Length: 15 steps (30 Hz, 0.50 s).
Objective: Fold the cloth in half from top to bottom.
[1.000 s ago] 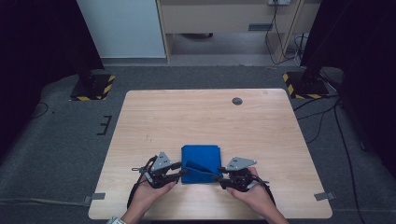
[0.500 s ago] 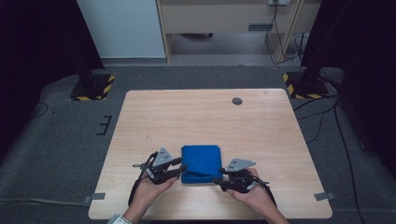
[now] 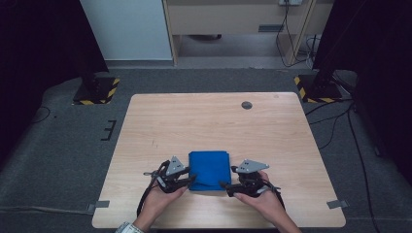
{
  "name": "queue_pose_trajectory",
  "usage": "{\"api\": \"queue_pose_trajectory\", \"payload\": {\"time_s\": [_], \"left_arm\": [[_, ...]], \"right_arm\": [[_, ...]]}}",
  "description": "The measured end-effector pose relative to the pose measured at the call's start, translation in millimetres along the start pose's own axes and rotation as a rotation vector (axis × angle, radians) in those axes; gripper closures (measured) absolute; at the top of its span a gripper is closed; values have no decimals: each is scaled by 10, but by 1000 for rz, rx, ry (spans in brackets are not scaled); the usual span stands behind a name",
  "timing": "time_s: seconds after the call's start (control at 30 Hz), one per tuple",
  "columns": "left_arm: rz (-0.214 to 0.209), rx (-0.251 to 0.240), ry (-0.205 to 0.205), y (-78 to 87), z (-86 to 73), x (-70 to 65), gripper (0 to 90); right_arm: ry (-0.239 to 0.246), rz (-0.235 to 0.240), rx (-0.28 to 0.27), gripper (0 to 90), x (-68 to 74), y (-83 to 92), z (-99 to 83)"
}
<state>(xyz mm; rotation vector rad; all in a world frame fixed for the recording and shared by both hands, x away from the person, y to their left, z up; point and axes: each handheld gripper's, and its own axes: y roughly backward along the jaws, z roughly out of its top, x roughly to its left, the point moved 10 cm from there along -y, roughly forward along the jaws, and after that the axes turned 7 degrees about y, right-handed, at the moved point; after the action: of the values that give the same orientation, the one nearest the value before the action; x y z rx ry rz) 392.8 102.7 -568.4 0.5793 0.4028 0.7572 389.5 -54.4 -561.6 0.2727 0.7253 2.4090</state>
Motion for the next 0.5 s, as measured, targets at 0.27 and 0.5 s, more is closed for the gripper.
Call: {"api": "queue_pose_trajectory", "payload": {"time_s": [0.27, 0.5], "left_arm": [[9, 40, -23, -29, -106, -3, 598], [37, 10, 0, -14, -8, 49, 411]], "right_arm": [[1, -82, 88, 272, -202, -132, -189], [-19, -85, 65, 215, -256, -136, -140]]}}
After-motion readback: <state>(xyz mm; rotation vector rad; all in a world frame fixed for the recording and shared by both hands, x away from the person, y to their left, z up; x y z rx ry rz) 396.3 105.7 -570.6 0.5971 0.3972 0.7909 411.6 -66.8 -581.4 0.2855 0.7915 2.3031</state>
